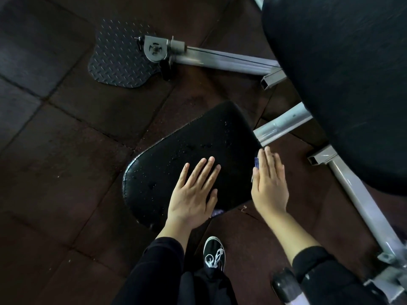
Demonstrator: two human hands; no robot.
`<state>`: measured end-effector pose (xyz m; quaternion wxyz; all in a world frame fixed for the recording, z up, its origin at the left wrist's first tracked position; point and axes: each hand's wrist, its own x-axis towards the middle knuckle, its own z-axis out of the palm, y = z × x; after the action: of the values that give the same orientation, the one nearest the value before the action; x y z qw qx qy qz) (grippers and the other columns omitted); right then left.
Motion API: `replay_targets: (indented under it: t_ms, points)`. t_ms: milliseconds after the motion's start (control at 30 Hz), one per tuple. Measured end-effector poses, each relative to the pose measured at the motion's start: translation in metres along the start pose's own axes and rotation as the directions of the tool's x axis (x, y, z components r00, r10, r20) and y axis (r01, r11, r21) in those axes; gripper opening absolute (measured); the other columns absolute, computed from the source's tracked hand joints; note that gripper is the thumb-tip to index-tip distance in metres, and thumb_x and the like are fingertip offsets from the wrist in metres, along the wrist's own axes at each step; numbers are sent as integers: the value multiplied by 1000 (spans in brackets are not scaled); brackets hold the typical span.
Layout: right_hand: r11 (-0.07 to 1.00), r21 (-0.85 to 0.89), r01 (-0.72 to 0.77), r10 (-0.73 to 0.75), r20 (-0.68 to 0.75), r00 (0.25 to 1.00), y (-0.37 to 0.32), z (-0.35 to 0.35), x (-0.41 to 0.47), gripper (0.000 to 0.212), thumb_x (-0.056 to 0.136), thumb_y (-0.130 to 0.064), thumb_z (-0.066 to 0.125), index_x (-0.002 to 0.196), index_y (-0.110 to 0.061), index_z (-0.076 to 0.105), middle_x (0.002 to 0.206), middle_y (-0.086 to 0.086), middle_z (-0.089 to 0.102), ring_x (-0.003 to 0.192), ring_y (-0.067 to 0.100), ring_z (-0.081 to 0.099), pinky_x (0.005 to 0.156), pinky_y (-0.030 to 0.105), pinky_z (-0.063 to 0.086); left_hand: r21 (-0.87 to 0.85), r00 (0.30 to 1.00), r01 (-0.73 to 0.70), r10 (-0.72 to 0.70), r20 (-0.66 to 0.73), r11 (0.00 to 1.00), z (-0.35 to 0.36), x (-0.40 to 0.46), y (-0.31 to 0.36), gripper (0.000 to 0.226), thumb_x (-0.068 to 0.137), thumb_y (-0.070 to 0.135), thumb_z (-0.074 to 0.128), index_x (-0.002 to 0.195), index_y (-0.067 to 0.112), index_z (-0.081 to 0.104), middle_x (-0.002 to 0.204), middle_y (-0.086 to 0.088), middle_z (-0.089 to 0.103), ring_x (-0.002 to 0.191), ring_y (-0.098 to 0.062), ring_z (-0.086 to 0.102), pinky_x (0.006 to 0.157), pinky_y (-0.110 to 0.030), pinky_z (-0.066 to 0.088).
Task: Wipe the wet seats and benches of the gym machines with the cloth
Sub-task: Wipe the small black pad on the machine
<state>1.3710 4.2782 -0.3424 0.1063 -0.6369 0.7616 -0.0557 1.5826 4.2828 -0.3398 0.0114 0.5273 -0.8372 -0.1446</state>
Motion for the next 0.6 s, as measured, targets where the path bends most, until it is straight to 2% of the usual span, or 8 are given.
replay_targets:
  t_ms: [133,200,267,367,467,500,600]
  points:
    - [999,27,29,-29,10,1000,-26,3,-16,53,98,-31,26,148,-12,29,156,6,24,144,27,18,116,43,15,-28,1000,-21,21,-19,999,-2,-1,-2,58,99,39,29,152,15,27,161,-3,16,148,-16,13,118,-46,16]
    - [993,34,117,-119,48,992,-43,4,-6,56,96,-30,27,149,-12,27,157,5,22,145,25,15,116,41,12,-78,999,-26,22,-48,997,-6,-1,-4,58,100,38,32,151,12,28,160,-3,18,148,-15,14,118,-44,18]
    - [972,49,229,-232,74,970,-58,4,10,56,94,-29,30,148,-13,29,156,6,22,144,28,16,116,43,17,-140,996,-5,-8,-92,990,-15,-2,-11,58,99,37,34,151,11,29,159,-3,21,148,-14,15,119,-41,17]
    - [937,148,317,-334,109,936,-73,3,38,52,94,-29,37,146,-20,35,156,6,23,144,28,19,107,38,32,-162,978,102,-129,-162,981,-29,-4,-33,56,98,35,36,148,10,35,157,-4,27,146,-16,20,120,-42,16]
    - [908,184,376,-395,83,915,-75,2,55,50,94,-35,41,142,-21,42,147,6,36,141,26,26,99,39,45,-123,943,285,-301,-139,950,-35,-1,-63,59,98,38,32,150,10,31,158,-4,24,147,-17,16,120,-43,12]
    - [900,163,405,-420,74,904,-74,3,57,50,95,-35,41,143,-20,42,146,7,39,141,26,27,102,42,45,-117,931,332,-346,-120,936,-35,1,-72,60,98,40,29,150,10,29,158,-5,23,147,-17,15,120,-43,11]
    - [886,82,457,-462,42,886,-72,9,55,51,96,-35,41,145,-20,38,149,7,37,142,28,25,113,45,29,-100,918,383,-391,-75,918,-31,3,-84,65,97,45,22,151,10,25,159,-5,21,148,-17,13,121,-43,9]
